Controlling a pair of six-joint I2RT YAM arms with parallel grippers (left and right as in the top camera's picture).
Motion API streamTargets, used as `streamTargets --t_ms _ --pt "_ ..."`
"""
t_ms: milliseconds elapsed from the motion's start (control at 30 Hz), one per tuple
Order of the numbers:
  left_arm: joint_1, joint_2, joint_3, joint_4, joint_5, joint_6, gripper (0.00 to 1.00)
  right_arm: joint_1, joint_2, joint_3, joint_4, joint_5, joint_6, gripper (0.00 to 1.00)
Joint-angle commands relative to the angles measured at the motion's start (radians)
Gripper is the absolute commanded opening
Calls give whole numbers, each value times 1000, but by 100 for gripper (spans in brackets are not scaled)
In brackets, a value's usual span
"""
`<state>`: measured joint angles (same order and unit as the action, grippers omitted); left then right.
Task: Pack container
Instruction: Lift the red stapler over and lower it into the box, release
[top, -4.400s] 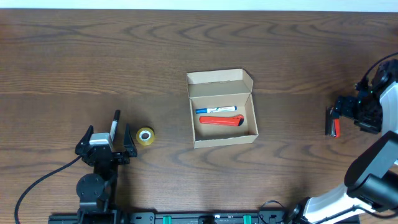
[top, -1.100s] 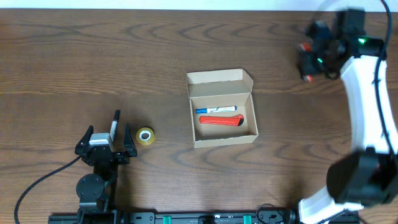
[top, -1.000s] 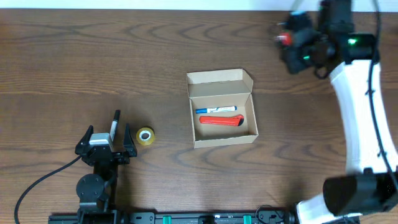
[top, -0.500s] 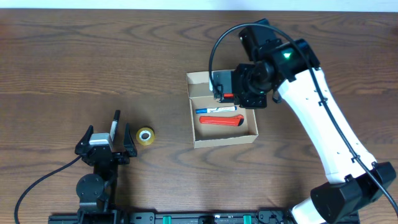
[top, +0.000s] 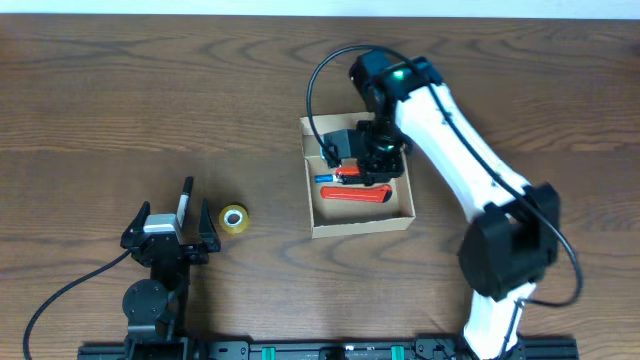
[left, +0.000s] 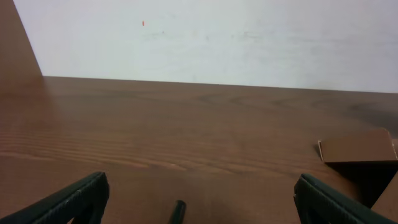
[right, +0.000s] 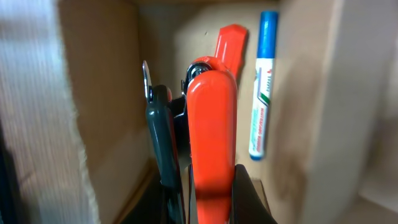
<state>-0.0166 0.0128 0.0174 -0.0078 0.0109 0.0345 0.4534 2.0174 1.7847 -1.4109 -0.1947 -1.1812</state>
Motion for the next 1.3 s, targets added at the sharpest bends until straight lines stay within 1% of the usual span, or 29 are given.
streamTargets --t_ms 0,233,400,600,633,700,767,800,867,900,933,1000,1033,1133,1167,1200,1233,1267 --pt "3 -7 -13 -11 -15 11 96 8 80 -3 13 -23 6 1" --pt "3 -7 -13 -11 -15 11 96 8 200 -3 40 -21 5 1" --pt "3 -7 -13 -10 -15 11 95 8 206 -3 51 14 -53 1" --pt "3 -7 -13 -10 -15 11 95 8 206 -3 99 31 -55 1" --pt "3 -7 -13 -10 -15 11 95 8 206 -3 105 31 -55 4" --pt "3 -7 -13 -10 -15 11 95 8 206 -3 116 31 -46 17" --pt "3 -7 -13 -10 -15 11 95 8 206 -3 120 30 -39 18" --pt "3 -7 -13 -10 -15 11 95 8 206 -3 118 30 -39 22" --pt "3 -7 -13 -10 -15 11 95 8 206 -3 117 30 -38 46" --pt "3 -7 -13 -10 -15 11 95 8 206 -3 117 30 -38 46" --pt "3 -7 -13 -10 -15 11 96 8 206 -3 117 31 -38 43" --pt "3 -7 -13 -10 -15 11 95 8 206 -3 114 34 -38 36" --pt "3 -7 -13 -10 -15 11 95 8 206 -3 113 34 -38 35" --pt "3 -7 -13 -10 -15 11 95 8 203 -2 111 40 -23 40" --pt "3 -7 -13 -10 -14 11 95 8 199 -2 109 43 -21 39" --pt "3 -7 -13 -9 -14 11 95 9 194 0 109 49 -20 37" --pt "3 -7 -13 -8 -14 11 96 10 184 4 109 53 -11 32" --pt "3 -7 -13 -6 -14 11 95 12 170 14 109 56 5 30"
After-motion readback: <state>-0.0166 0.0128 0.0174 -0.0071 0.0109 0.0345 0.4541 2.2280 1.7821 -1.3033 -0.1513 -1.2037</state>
